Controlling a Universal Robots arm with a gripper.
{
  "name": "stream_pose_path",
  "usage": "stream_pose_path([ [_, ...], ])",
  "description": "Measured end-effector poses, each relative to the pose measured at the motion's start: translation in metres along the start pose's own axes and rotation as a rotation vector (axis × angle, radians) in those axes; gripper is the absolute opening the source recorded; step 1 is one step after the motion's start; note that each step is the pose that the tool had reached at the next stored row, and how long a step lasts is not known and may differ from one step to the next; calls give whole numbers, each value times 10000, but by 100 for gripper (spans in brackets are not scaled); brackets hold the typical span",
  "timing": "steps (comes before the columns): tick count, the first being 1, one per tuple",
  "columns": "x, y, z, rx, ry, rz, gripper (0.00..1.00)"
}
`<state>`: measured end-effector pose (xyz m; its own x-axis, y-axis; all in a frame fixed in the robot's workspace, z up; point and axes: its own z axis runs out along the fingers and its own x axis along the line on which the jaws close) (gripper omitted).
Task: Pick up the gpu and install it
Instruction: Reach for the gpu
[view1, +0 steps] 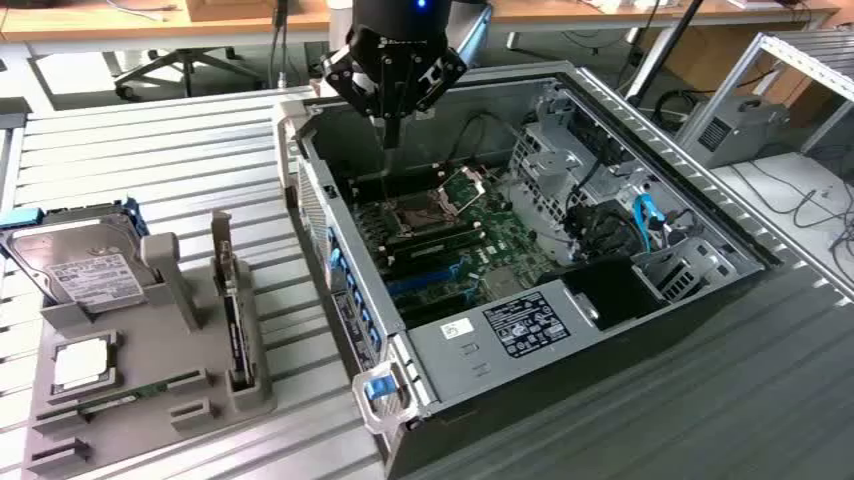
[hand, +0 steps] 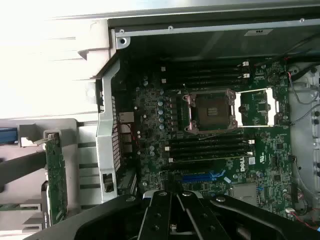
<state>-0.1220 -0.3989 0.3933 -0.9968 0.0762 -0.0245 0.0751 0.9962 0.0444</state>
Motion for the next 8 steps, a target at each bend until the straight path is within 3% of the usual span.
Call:
stream_pose_path([
  [8, 25, -2, -1, 0, 0, -1, 11],
])
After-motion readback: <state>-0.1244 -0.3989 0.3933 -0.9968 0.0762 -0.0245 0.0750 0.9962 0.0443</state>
